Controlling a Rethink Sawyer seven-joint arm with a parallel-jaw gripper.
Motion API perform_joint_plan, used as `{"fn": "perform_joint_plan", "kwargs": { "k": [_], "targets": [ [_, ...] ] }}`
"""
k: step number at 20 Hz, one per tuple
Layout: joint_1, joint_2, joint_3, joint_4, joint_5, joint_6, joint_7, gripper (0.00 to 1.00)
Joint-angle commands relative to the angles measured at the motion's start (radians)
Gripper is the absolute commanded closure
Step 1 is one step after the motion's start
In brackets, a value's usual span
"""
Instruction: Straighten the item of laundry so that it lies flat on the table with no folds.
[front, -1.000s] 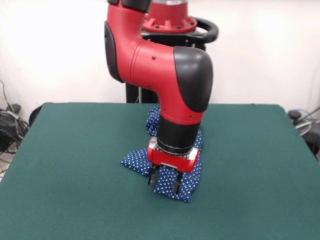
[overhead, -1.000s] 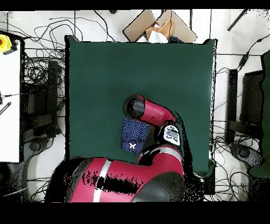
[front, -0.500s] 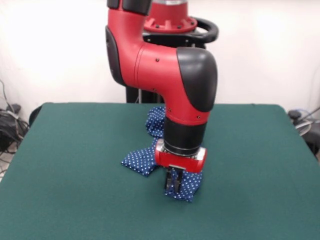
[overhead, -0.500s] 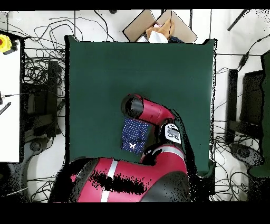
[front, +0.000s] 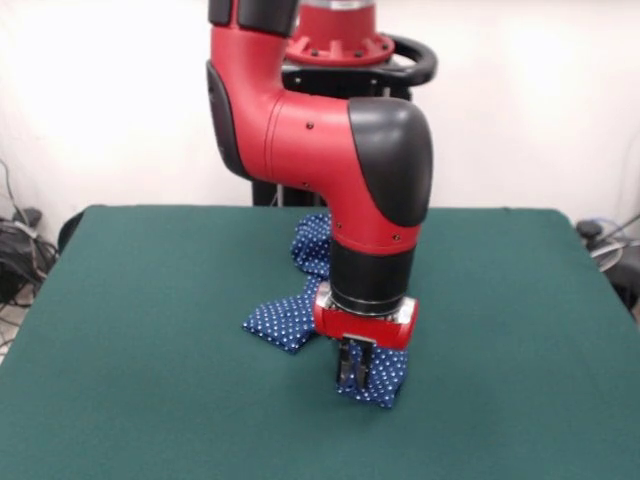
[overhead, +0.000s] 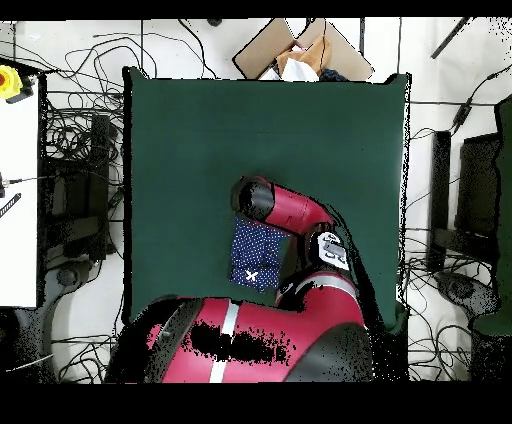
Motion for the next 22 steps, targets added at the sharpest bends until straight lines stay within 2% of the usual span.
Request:
{"fn": "perform_joint_plan", "kwargs": {
  "k": [1,10,17,19,21,22],
  "targets": [
    [-0.013,0.167,0.3,0.002,-0.012,0.054,0.044,1.0],
    [0.001,0.169,0.331,0.023,0.032,0.025,0.129,1.0],
    [0.044,0.164,0.302,0.01,0.055,-0.017,0.192,1.0],
    [0.104,0.152,0.237,-0.011,0.059,-0.055,0.229,1.0],
    [0.207,0.144,0.111,-0.058,0.066,-0.096,0.263,1.0],
    [0.23,0.147,0.081,-0.072,0.07,-0.108,0.267,1.0]
  ]
}}
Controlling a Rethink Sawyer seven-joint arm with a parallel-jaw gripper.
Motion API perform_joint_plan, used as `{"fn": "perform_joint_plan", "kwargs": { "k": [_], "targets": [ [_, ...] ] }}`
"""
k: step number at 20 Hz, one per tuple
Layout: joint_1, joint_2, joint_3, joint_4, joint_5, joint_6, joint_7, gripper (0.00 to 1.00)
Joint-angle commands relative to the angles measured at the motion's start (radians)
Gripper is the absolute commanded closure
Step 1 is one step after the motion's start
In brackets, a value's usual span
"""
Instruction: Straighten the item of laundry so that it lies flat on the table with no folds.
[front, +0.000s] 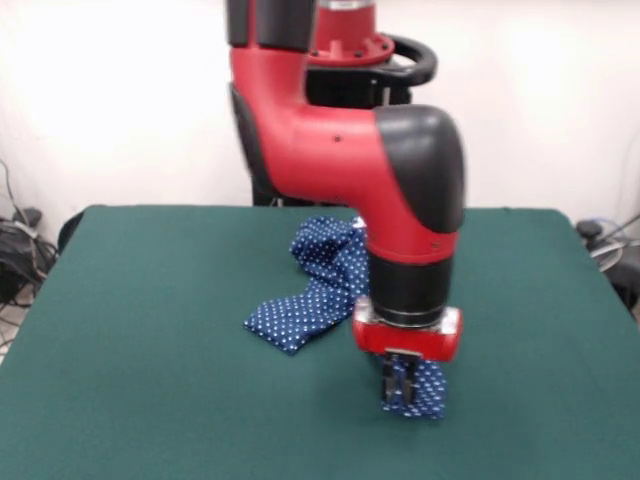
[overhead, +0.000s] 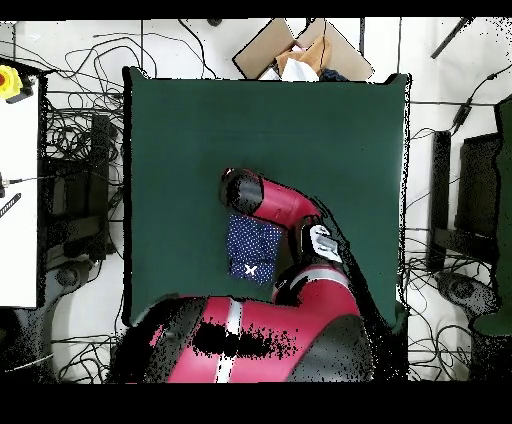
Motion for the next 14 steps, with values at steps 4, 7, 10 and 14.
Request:
{"fn": "perform_joint_plan", "kwargs": {
  "k": [4,7,10,14],
  "targets": [
    [0.297,0.194,-0.097,-0.131,0.096,-0.161,0.268,1.0],
    [0.287,0.213,-0.079,-0.151,0.115,-0.161,0.254,1.0],
    [0.3,0.209,-0.091,-0.153,0.139,-0.139,0.25,1.0],
    [0.298,0.203,-0.097,-0.141,0.157,-0.115,0.242,1.0]
  ]
}}
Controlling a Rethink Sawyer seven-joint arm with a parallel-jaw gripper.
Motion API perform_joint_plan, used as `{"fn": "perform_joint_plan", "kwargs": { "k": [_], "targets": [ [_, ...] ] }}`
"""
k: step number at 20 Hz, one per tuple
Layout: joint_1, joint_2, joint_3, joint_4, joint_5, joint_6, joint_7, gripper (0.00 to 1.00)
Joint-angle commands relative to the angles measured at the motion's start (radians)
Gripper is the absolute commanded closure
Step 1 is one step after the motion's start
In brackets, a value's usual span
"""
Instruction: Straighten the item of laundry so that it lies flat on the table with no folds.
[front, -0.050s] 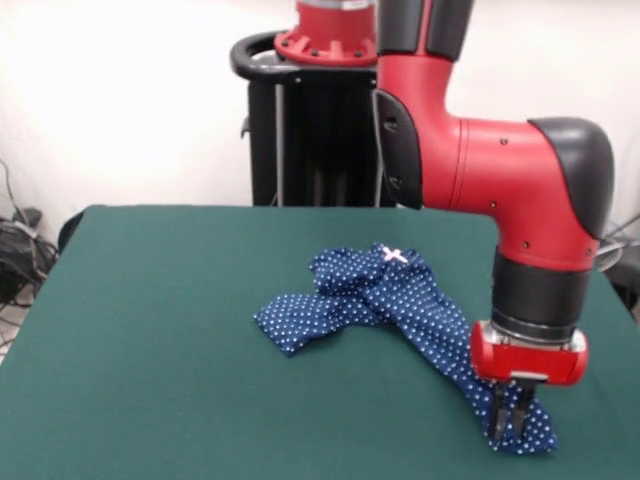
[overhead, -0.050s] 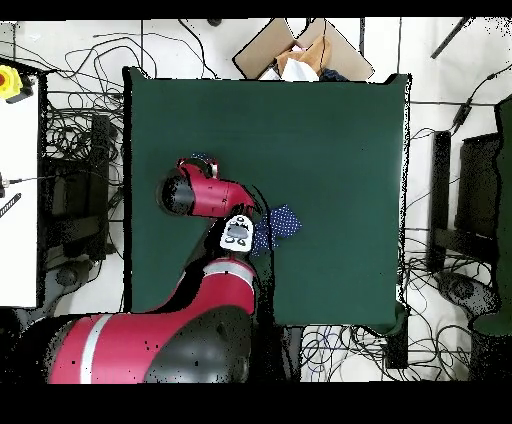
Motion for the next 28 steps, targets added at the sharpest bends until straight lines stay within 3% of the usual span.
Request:
{"fn": "perform_joint_plan", "kwargs": {
  "k": [1,3,4,7,13,17,24,28],
  "targets": [
    [0.007,0.124,0.04,-0.02,0.082,0.046,0.24,1.0],
    [0.005,0.12,0.035,-0.017,0.083,0.072,0.227,1.0],
    [0.001,0.118,0.034,-0.017,0.082,0.086,0.214,0.0],
    [-0.003,0.112,0.029,-0.015,0.08,0.123,0.205,0.0],
    [0.008,-0.092,-0.036,0.135,0.045,0.276,0.197,0.0],
    [0.023,-0.172,-0.088,0.173,0.019,0.371,0.187,0.0],
    [-0.092,-0.258,0.054,0.286,-0.003,0.342,0.104,0.0],
    [-0.097,-0.242,0.02,0.336,-0.048,0.255,0.114,0.0]
  ]
}}
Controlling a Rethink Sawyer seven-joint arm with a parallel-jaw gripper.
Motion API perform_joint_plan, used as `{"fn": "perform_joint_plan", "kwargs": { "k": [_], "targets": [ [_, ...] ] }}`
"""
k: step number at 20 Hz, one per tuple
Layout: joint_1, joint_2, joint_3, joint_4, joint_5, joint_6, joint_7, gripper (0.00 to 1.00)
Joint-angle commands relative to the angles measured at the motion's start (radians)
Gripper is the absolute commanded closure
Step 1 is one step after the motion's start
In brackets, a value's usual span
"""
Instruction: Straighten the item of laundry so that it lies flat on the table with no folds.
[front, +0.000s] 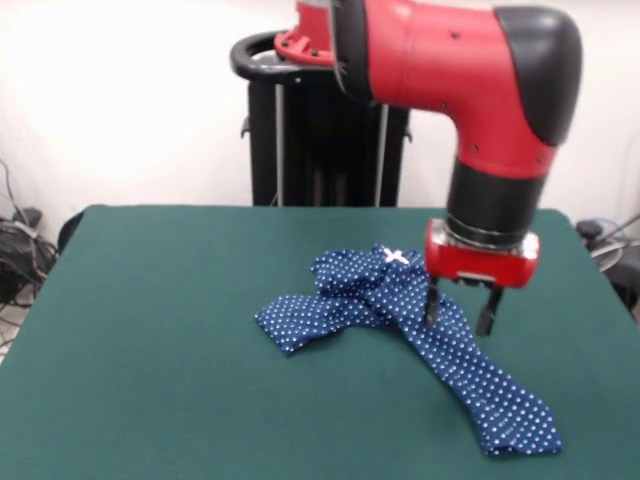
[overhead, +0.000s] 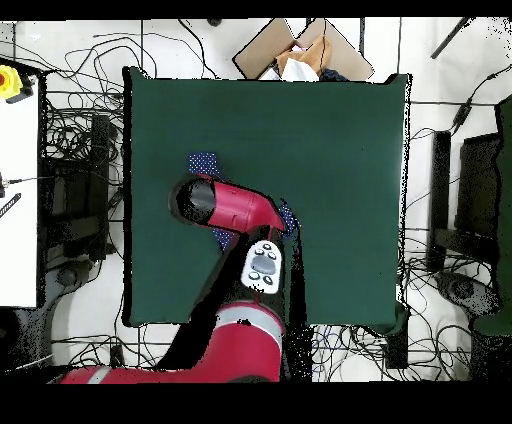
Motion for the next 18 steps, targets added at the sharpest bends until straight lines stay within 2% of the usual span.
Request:
{"fn": "perform_joint_plan", "kwargs": {
  "k": [1,4,7,11,18],
  "targets": [
    [-0.039,-0.007,0.055,0.165,-0.081,-0.073,0.121,0.0],
    [-0.026,0.029,0.001,0.182,-0.121,-0.152,0.15,0.0],
    [0.016,0.039,-0.073,0.19,-0.138,-0.159,0.184,0.0],
    [0.026,0.038,-0.104,0.219,-0.147,-0.17,0.195,0.0],
    [0.048,0.052,-0.174,0.288,-0.133,-0.318,0.26,0.0]
  ]
}}
